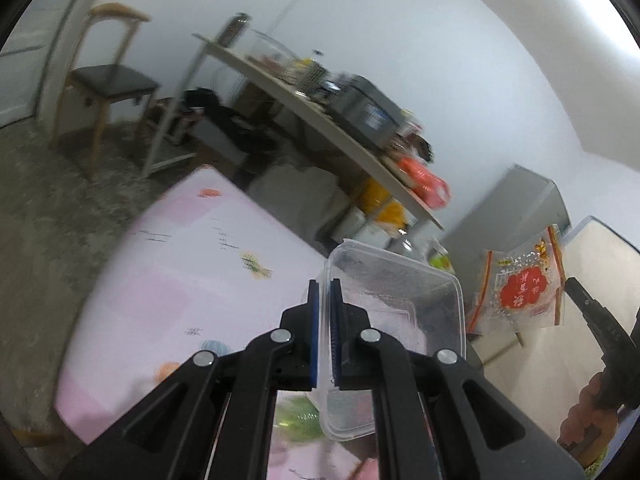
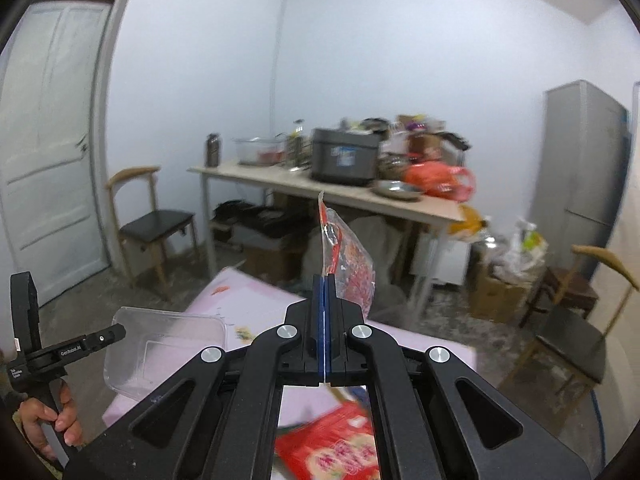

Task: Collect trash
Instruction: 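Carry the container and bag to the blue wastebasket and open both tools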

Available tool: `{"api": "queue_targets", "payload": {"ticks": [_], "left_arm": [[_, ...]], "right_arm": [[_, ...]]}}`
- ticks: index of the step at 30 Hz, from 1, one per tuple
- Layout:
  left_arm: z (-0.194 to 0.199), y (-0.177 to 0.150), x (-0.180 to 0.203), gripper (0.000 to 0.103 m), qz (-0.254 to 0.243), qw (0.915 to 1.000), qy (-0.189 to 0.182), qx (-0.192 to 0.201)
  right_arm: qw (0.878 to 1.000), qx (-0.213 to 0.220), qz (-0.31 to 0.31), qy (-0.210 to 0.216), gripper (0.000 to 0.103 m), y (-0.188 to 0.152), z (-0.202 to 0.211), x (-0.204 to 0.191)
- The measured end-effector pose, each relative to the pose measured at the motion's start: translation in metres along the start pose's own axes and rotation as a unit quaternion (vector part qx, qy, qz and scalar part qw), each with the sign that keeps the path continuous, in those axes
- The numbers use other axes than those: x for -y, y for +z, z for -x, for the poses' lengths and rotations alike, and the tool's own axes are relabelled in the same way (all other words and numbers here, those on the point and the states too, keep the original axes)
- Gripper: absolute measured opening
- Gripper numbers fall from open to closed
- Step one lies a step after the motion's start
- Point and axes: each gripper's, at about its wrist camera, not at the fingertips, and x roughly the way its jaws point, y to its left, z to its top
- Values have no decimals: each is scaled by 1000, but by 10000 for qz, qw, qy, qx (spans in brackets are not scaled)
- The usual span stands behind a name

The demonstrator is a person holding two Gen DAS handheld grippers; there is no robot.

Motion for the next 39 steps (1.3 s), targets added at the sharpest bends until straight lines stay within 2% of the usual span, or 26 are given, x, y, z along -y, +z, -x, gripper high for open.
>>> {"api": "queue_targets", "payload": {"ticks": [6,10,12,16,18,21,24,28,31,33,35,39], "left_arm": [[-23,-25,79,4,-634,9955,-562,-435],[-46,-57,148,4,-1232,9822,-1052,-947],[-59,-76,180,4,-1518,9719,-1296,-1250],[-90,-132,253,4,-2226,9398,-1701,-1959],[-107,-164,286,4,-2570,9220,-1775,-2289],[-126,-201,312,4,-3012,9002,-1749,-2615],[-157,-245,339,4,-3456,8768,-1547,-2962],[-209,-304,371,4,-4024,8426,-1066,-3417],[-242,-340,386,5,-4408,8195,-720,-3591],[-267,-370,397,5,-4698,7998,-493,-3703],[-285,-390,403,5,-4824,7876,-339,-3819],[-310,-425,424,5,-4984,7738,-158,-3907]], "right_arm": [[9957,202,-450,-790,0,-22,59,61],[9863,146,-860,-1401,0,-50,96,100],[9792,70,-1055,-1734,0,-67,114,119],[9626,-169,-1391,-2320,0,-103,143,148],[9539,-312,-1567,-2539,0,-123,154,163],[9395,-635,-1894,-2783,0,-156,155,189],[9255,-1015,-2164,-2939,0,-189,141,214],[9082,-1453,-2592,-2947,0,-238,118,252],[8951,-1706,-2986,-2838,0,-275,102,280],[8876,-1828,-3226,-2733,0,-295,90,296],[8815,-1893,-3425,-2641,0,-310,92,311],[8676,-1884,-3839,-2539,0,-340,82,345]]}}
